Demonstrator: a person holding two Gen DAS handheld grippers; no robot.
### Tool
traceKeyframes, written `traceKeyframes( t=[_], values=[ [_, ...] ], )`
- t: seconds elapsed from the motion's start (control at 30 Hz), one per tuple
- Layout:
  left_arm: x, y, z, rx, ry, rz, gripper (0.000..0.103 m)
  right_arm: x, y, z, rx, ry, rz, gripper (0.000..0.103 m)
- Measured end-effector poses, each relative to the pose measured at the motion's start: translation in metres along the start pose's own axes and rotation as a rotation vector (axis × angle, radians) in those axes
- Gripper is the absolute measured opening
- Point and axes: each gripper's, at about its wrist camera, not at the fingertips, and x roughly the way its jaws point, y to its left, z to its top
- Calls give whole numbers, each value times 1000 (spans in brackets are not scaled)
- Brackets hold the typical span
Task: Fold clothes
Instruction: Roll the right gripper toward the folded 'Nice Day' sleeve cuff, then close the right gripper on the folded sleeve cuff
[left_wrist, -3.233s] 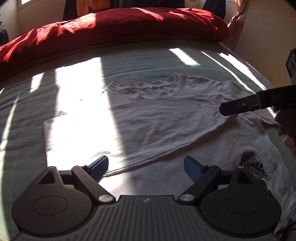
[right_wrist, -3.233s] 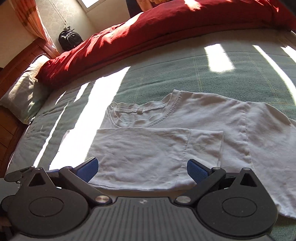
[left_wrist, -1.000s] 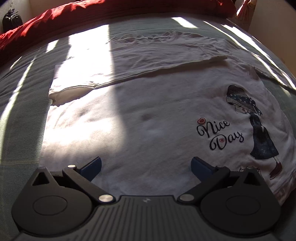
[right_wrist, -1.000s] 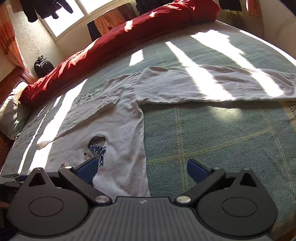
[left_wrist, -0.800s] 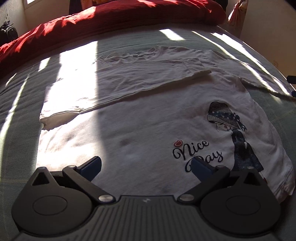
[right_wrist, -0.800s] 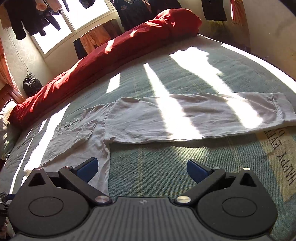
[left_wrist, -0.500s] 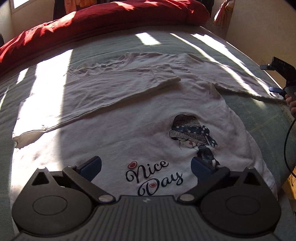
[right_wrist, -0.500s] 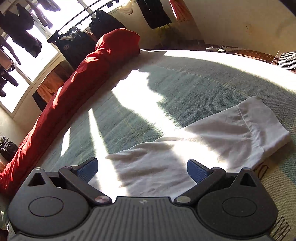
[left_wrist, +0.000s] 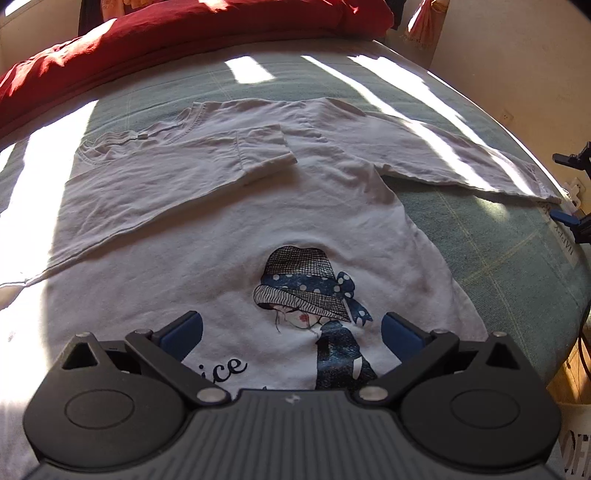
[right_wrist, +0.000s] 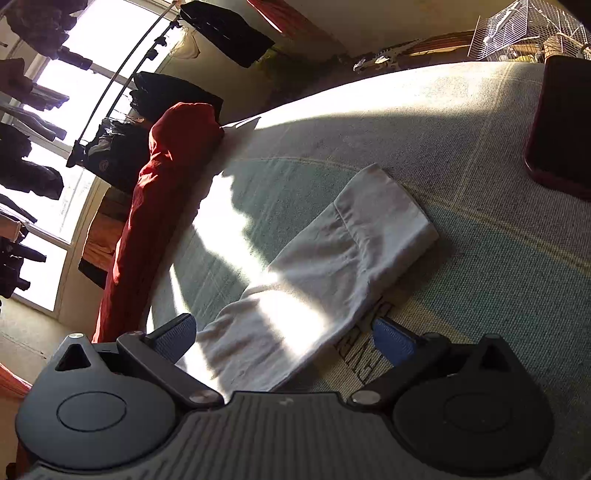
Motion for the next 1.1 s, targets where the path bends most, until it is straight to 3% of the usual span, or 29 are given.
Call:
traceKeyframes(
  t=[0.43, 0.57, 0.7, 0.97, 1.0, 1.1],
  values=[
    [0, -10, 5, -30, -4, -16, 102, 20, -33, 21, 196, -178, 120, 103],
    [-1, -12, 6, -28, -11, -28, 102, 26, -33, 31, 206, -171, 129, 103],
    [-1, -11, 7, -37, -15, -34, 102, 23, -29, 16, 173, -122, 169, 103],
    [-5, -9, 4, -51, -16, -35, 102, 48, -16, 33, 137, -146, 129, 102],
    [-5, -9, 3, -51, -18, -33, 102, 48, -14, 32, 124, -139, 113, 101],
    [-6, -9, 4, -40, -26, -15, 102, 43, -14, 24, 68, -116, 32, 73]
  ],
)
